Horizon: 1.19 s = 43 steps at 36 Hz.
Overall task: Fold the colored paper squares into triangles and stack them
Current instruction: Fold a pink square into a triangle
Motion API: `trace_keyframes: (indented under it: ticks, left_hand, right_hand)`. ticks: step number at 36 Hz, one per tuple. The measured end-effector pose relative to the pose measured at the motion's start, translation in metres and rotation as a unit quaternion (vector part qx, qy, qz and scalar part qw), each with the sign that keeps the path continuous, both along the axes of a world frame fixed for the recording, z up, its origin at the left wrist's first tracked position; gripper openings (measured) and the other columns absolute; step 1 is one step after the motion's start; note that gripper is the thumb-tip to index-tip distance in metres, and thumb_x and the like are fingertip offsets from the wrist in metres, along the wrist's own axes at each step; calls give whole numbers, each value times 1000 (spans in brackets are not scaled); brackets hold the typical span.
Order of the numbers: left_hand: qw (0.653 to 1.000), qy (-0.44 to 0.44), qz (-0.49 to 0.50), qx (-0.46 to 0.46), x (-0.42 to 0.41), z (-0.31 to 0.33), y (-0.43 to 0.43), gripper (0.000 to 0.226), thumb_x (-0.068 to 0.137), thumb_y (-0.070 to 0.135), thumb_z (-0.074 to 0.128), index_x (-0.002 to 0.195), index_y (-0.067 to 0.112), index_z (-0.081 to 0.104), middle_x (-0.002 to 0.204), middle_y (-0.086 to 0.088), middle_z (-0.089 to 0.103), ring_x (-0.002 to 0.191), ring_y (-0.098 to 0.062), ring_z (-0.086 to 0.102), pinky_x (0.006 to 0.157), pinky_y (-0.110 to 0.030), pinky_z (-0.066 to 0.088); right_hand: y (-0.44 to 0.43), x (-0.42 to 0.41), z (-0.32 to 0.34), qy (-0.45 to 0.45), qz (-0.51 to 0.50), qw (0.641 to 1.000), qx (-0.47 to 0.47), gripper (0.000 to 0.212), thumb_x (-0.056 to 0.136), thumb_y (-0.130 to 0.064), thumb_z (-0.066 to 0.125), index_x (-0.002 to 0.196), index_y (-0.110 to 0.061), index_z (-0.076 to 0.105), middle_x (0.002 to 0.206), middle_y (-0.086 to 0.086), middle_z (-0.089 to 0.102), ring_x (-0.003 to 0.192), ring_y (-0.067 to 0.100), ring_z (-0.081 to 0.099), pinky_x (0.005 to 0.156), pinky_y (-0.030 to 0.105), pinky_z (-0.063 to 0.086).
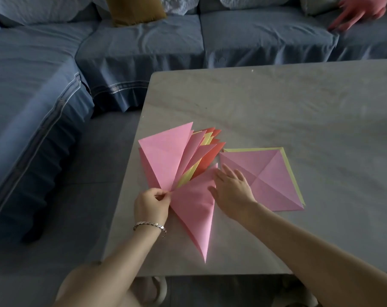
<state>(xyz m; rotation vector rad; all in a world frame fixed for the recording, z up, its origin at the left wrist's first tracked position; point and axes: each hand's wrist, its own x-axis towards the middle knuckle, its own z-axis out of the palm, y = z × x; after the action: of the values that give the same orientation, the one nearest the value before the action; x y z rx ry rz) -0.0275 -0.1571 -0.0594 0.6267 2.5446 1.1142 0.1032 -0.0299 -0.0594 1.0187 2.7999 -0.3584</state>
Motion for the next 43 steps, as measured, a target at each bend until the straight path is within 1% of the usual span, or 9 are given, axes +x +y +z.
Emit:
trace_keyframes:
  ticks: [7,13,16,25,30,34,39,41,43]
  left_hand:
    - [1000,2,-5,-5,-2,-4,1,10,78,8,66,84,3,73,83,-13,72,78,-25,64,66,-23,39]
    - [1000,4,0,1,-3,-7,2,8,77,11,68,79,5,73,78,-11,72,73,-24,65,66,-25,45]
    - [1000,-16,10,12,-4,-9,2,6,75,11,68,76,8,73,72,-10,71,67,-26,67,69,-39,56]
    - [1000,-22,11,15,-4,-13,2,6,77,13,67,73,9,70,71,-9,70,65,-28,66,68,-42,56]
    - [1000,-6,8,6,1,-7,2,8,80,12,63,78,6,68,74,-9,69,63,-28,63,64,-33,52]
    - [999,36,3,37,6,10,7,8,82,10,62,80,5,68,72,-2,62,69,-18,56,64,-22,36]
    - [990,105,-20,95,-19,44,28,6,81,8,63,81,5,69,78,-6,66,74,-17,58,68,-22,39]
    - [986,135,-14,102,-34,58,39,9,82,8,62,85,3,69,83,-10,68,74,-18,57,70,-23,41]
    - [984,154,4,94,-52,67,48,12,83,8,61,87,0,69,87,-15,69,76,-21,59,70,-23,40]
  right_hand:
    - [20,-15,3,-12,6,1000,27,52,98,-39,31,140,-8,34,151,1,27,143,17,0,114,33,8]
    - [8,0,-1,-70,35,997,2,100,79,-70,44,147,-6,8,156,5,3,143,21,-12,117,42,1]
    - [-6,11,0,-83,56,995,0,120,66,-79,49,146,-3,1,156,7,-2,142,22,-13,116,45,-1]
    - [-37,34,1,-109,124,986,-15,135,58,-86,49,144,-1,-10,154,11,-16,140,28,-20,114,49,-8]
    - [-51,40,1,-103,165,981,-5,128,61,-83,50,146,-4,-1,155,10,-9,139,31,-21,113,49,-11]
    - [-42,52,10,13,167,984,-62,103,69,-71,59,147,-27,9,156,-5,-5,141,16,-18,105,35,-19]
    - [-4,76,12,212,51,974,-54,63,71,-56,64,125,-25,55,141,-2,44,136,13,24,113,38,18]
    - [10,84,10,212,15,976,-41,59,69,-52,67,118,-20,60,136,3,50,134,20,35,110,44,29]
    - [19,90,11,160,6,986,-49,60,74,-49,69,126,-23,54,144,-2,40,139,14,26,113,34,22]
